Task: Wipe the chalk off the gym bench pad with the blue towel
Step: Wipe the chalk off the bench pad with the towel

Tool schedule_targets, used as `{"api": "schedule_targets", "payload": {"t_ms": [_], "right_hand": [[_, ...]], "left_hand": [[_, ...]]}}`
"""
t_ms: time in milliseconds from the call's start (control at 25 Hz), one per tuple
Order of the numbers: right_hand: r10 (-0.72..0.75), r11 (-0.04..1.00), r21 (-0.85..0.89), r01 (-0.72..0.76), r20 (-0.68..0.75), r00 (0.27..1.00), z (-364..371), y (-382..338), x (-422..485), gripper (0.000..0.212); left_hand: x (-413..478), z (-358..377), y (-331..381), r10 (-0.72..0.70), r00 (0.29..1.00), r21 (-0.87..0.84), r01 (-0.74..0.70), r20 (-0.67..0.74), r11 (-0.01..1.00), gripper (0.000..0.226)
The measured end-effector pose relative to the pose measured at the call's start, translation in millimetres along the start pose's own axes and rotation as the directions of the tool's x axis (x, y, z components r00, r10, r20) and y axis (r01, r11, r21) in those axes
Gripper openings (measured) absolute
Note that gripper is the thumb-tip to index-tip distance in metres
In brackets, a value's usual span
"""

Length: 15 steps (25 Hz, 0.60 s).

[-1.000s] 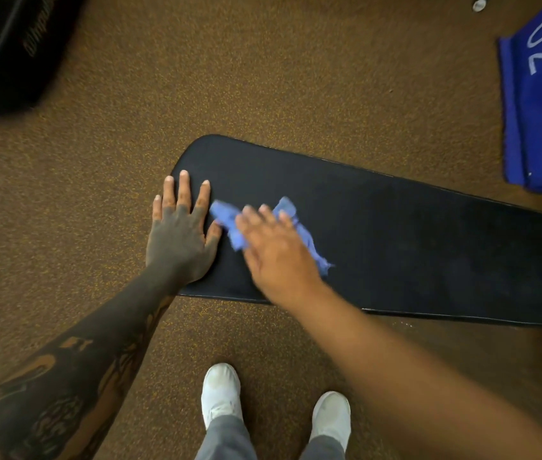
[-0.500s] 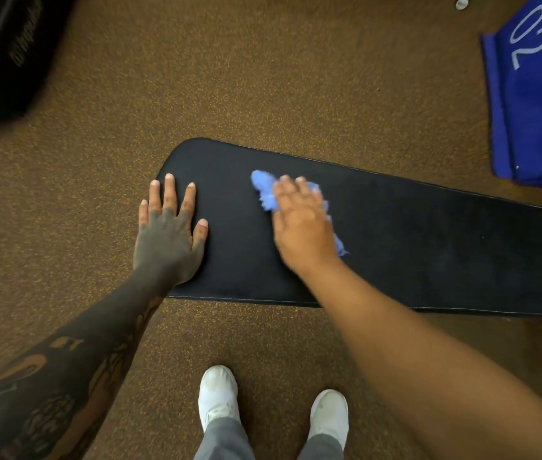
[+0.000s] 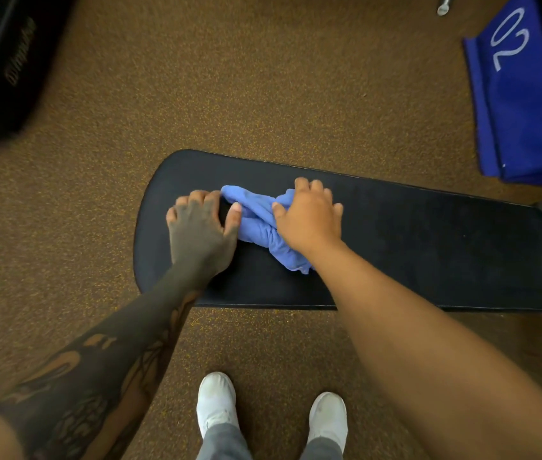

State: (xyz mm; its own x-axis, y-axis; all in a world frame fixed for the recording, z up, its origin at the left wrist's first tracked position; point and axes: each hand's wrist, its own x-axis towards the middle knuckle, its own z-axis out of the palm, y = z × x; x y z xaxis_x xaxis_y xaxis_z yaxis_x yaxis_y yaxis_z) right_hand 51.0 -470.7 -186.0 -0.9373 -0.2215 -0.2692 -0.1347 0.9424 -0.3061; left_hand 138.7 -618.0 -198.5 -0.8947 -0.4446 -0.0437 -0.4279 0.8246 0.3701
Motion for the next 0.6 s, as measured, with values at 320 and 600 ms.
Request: {"api": "schedule_targets", "payload": {"t_ms": [320, 600], "right_hand": [[-0.045, 0.748, 0.662, -0.036, 0.104, 0.994, -26, 9, 20, 0.006], [-0.261, 0.571, 0.820, -0.031, 0.217, 0.941, -55, 20, 21, 0.024]], "left_hand": [[33, 4, 22, -0.136, 0.919, -0.372, 0.280, 0.370, 0.885, 0.102], [66, -31, 50, 0.191, 0.861, -0.490, 0.076, 0.471, 0.868, 0.091]]}}
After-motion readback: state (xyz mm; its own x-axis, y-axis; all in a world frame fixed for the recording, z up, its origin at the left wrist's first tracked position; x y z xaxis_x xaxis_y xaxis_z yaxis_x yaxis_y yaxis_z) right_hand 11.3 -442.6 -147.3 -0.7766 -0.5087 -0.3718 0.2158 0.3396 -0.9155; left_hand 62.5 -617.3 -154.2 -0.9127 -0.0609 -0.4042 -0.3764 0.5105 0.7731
